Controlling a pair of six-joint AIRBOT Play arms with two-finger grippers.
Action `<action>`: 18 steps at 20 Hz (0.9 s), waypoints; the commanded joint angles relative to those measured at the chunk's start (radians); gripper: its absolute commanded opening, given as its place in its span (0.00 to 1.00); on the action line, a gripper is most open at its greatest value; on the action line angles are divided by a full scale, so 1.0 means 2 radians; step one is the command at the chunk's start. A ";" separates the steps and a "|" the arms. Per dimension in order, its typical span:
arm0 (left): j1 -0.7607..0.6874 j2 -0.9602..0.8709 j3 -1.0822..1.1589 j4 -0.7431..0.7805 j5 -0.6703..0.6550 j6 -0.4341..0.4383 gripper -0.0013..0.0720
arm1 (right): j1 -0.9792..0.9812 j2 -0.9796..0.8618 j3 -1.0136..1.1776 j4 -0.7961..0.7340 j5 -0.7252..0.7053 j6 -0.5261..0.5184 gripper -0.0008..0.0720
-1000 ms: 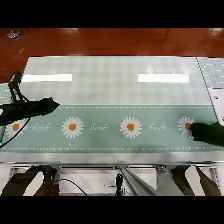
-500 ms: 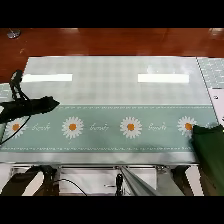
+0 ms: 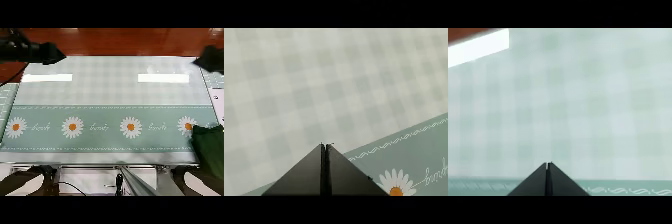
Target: Fold the shirts.
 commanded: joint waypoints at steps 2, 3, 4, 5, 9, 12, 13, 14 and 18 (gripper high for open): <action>-0.059 -0.030 -0.034 0.182 -0.010 -0.078 0.04 | 0.194 -0.118 -0.013 -0.261 0.006 0.130 0.05; -0.056 -0.031 -0.072 0.204 -0.006 -0.103 0.04 | 0.197 -0.136 -0.026 -0.277 0.011 0.164 0.05; -0.051 -0.033 -0.098 0.209 -0.002 -0.110 0.04 | 0.197 -0.147 -0.035 -0.275 0.010 0.175 0.05; -0.045 -0.034 -0.116 0.209 0.005 -0.110 0.04 | 0.197 -0.153 -0.039 -0.275 0.010 0.175 0.05; -0.042 -0.034 -0.125 0.209 -0.002 -0.110 0.04 | 0.197 -0.147 -0.039 -0.281 0.005 0.175 0.05; -0.044 -0.035 -0.125 0.209 -0.005 -0.110 0.04 | 0.197 -0.146 -0.039 -0.281 0.005 0.175 0.05; -0.044 -0.035 -0.125 0.209 -0.005 -0.110 0.04 | 0.197 -0.146 -0.039 -0.281 0.005 0.175 0.05; -0.044 -0.035 -0.125 0.209 -0.005 -0.110 0.04 | 0.197 -0.146 -0.039 -0.281 0.005 0.175 0.05; -0.044 -0.035 -0.125 0.209 -0.005 -0.110 0.04 | 0.197 -0.146 -0.039 -0.281 0.005 0.175 0.05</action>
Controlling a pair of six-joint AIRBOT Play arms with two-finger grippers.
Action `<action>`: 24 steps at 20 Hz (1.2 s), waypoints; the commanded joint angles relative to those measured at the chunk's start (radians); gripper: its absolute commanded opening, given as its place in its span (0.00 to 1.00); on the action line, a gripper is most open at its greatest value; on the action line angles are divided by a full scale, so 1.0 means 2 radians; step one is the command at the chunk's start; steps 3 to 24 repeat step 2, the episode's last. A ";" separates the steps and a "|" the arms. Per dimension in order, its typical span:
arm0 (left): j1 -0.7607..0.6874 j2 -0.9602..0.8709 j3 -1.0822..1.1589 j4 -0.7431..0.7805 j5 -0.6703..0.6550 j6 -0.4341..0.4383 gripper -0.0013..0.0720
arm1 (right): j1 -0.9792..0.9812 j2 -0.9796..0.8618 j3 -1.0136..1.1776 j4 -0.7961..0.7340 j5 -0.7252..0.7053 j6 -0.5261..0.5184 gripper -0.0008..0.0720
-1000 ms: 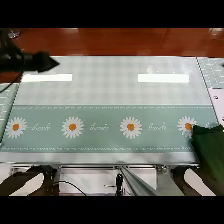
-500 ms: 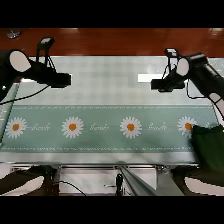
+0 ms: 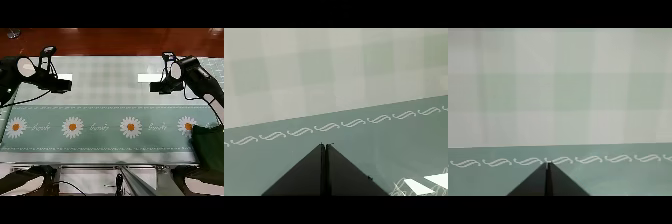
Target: Fold the shirts.
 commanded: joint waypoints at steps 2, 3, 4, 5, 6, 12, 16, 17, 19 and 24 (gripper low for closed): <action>0.000 0.000 -0.001 0.002 -0.001 -0.001 0.04 | 0.001 0.000 0.000 -0.002 0.000 0.002 0.05; 0.000 0.000 -0.001 0.002 -0.001 -0.001 0.04 | 0.001 0.000 0.000 -0.002 0.000 0.002 0.05; 0.000 0.000 -0.001 0.002 -0.001 -0.001 0.04 | 0.001 0.000 0.000 -0.002 0.000 0.002 0.05; 0.000 0.000 -0.001 0.002 -0.001 -0.001 0.04 | 0.001 0.000 0.000 -0.002 0.000 0.002 0.05; 0.000 0.000 -0.001 0.002 -0.001 -0.001 0.04 | 0.001 0.000 0.000 -0.002 0.000 0.002 0.05; 0.000 0.000 -0.001 0.002 -0.001 -0.001 0.04 | 0.001 0.000 0.000 -0.002 0.000 0.002 0.05; 0.000 0.000 -0.001 0.002 -0.001 -0.001 0.04 | 0.001 0.000 0.000 -0.002 0.000 0.002 0.05; 0.000 0.000 -0.001 0.002 -0.001 -0.001 0.04 | 0.001 0.000 0.000 -0.002 0.000 0.002 0.05; 0.000 0.000 -0.001 0.002 -0.001 -0.001 0.04 | 0.001 0.000 0.000 -0.002 0.000 0.002 0.05; 0.000 0.000 -0.001 0.002 -0.001 -0.001 0.04 | 0.001 0.000 0.000 -0.002 0.000 0.002 0.05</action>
